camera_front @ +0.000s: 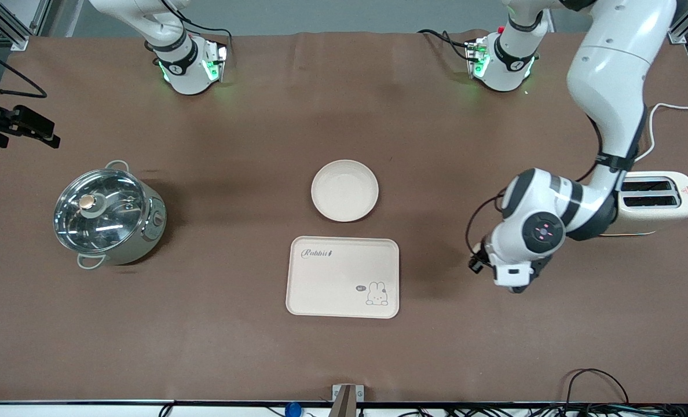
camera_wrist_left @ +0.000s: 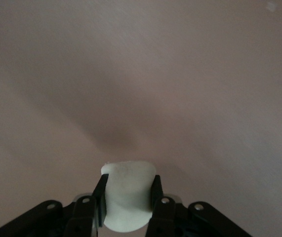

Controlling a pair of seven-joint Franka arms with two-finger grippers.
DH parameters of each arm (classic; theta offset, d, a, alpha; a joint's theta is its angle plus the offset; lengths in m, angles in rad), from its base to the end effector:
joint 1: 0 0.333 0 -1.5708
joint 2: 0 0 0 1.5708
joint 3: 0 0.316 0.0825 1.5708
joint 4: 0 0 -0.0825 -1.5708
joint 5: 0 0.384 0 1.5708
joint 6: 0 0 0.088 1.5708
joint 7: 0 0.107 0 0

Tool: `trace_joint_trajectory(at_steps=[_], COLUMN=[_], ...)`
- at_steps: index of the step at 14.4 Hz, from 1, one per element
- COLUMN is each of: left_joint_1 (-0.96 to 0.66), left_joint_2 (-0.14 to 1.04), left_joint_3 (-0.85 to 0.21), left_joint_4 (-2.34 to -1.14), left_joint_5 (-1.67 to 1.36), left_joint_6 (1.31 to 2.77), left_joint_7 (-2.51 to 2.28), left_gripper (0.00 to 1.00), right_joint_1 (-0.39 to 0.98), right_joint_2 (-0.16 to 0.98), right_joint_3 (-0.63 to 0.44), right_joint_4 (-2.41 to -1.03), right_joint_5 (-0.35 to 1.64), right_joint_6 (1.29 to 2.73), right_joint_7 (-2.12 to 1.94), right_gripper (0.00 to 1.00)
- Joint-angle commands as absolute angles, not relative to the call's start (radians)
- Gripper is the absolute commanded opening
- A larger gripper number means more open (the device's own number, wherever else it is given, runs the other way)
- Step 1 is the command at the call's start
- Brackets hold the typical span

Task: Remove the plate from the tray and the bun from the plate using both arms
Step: 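Lower the bun onto the table beside the toaster and open the left gripper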

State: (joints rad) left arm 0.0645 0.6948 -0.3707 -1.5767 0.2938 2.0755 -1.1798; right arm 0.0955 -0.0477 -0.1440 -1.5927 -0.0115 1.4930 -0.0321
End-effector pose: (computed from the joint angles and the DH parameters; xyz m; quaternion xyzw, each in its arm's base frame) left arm 0.6640 -0.1595 0.2404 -0.9237 -0.3765 0.0494 0.0498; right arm 0.5308 -0.0290 0.6333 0.9996 -0.0083 -0.0263 0.0013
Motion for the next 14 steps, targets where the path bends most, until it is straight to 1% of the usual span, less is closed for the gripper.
trace_joint_trajectory(at_steps=[1, 2, 3, 4, 5, 6, 7, 10, 14], left_joint_1=[0.121, 0.150, 0.170, 0.181, 0.181, 0.183, 0.184, 0.190, 0.192], left_joint_2=[0.730, 0.742, 0.745, 0.753, 0.755, 0.756, 0.756, 0.732, 0.628], left_joint_3=[-0.382, -0.382, -0.382, -0.383, -0.383, -0.383, -0.383, -0.388, -0.393], left_joint_4=[-1.577, -1.577, -1.577, -1.577, -1.575, -1.574, -1.571, -1.545, -1.525], left_joint_5=[0.359, 0.368, 0.368, 0.368, 0.364, 0.359, 0.359, 0.359, 0.357], left_joint_6=[2.074, 2.075, 2.077, 2.079, 2.080, 2.085, 2.085, 2.077, 2.072], left_joint_7=[-1.149, -1.122, -1.092, -1.075, -1.074, -1.074, -1.074, -1.078, -1.004], left_gripper=[0.40, 0.44, 0.50, 0.60, 0.74, 0.90, 0.99, 1.00, 1.00], right_joint_1=[0.097, 0.097, 0.095, 0.095, 0.094, 0.094, 0.094, 0.092, 0.092], right_joint_2=[-0.064, -0.064, -0.064, -0.064, -0.066, -0.066, -0.066, -0.064, -0.064], right_joint_3=[-0.143, -0.143, -0.144, -0.146, -0.146, -0.146, -0.146, -0.147, -0.147], right_joint_4=[-1.614, -1.614, -1.615, -1.618, -1.624, -1.626, -1.626, -1.628, -1.628], right_joint_5=[-0.008, -0.008, -0.008, -0.008, -0.008, -0.008, -0.006, 0.014, 0.014], right_joint_6=[1.502, 1.497, 1.494, 1.493, 1.496, 1.497, 1.500, 1.502, 1.502], right_joint_7=[-0.018, -0.018, -0.018, -0.018, -0.020, -0.020, -0.020, -0.020, -0.020], right_gripper=[1.00, 1.00, 1.00, 1.00, 1.00, 1.00, 1.00, 1.00, 1.00])
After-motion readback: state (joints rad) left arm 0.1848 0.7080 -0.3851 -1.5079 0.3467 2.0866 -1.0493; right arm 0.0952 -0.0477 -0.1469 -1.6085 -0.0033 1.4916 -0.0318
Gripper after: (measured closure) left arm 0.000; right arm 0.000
